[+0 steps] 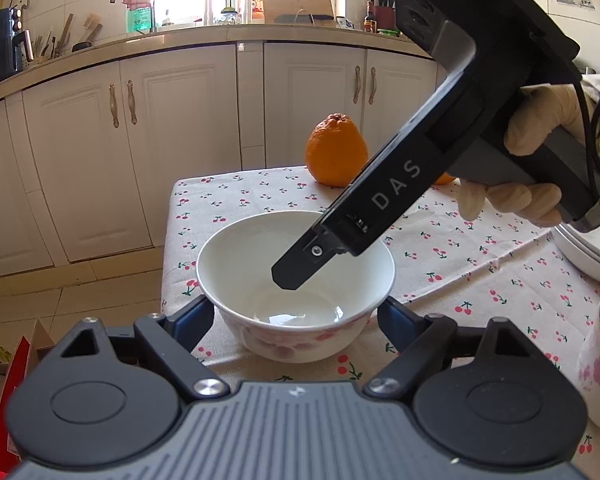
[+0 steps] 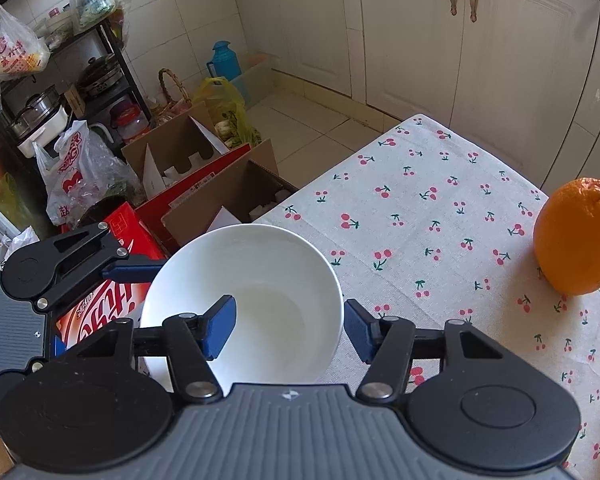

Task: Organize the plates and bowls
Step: 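Lift the bowl and carry it above the nested bowls with the right gripper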

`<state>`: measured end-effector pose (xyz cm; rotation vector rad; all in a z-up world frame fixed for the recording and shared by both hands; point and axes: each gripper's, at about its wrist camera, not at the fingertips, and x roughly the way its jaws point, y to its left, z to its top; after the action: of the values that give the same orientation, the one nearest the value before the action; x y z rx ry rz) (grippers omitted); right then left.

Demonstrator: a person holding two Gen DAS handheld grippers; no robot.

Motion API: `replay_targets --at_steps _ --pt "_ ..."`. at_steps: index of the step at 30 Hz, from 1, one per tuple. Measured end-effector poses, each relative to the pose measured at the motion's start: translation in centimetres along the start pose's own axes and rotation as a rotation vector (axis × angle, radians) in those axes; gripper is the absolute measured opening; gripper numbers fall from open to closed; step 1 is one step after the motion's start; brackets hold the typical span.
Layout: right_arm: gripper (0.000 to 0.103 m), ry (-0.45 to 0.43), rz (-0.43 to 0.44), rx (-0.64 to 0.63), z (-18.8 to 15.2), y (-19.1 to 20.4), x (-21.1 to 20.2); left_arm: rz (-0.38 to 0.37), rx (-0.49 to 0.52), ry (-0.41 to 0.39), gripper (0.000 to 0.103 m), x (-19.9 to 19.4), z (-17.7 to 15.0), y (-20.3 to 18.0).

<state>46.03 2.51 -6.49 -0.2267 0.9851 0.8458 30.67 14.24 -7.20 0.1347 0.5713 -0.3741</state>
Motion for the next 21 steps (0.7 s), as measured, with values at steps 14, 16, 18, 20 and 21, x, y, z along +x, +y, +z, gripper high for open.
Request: replay_targets --at_steps 14,16,18,20,21 --pt "0.064 -0.025 -0.016 -0.002 -1.0 1.3 -2.5 -0.006 0.025 0.008 0.088 -1.5 1.0 -1.2" --pt "0.064 -0.036 -0.014 -0.006 -1.4 1.7 -3.6 -0.005 0.036 0.006 0.088 -2.2 1.2 -1.8" --pt "0.064 -0.045 -0.009 -0.003 -1.9 2.0 -4.6 -0.007 0.045 0.007 0.088 -2.9 1.2 -2.5" --pt "0.064 -0.051 -0.006 -0.007 -2.5 2.4 -5.5 -0.012 0.051 0.009 0.088 -3.6 1.2 -3.2" --pt "0.064 -0.054 -0.004 -0.007 -2.9 2.6 -6.0 -0.014 0.054 0.012 0.088 -3.9 1.2 -3.6"
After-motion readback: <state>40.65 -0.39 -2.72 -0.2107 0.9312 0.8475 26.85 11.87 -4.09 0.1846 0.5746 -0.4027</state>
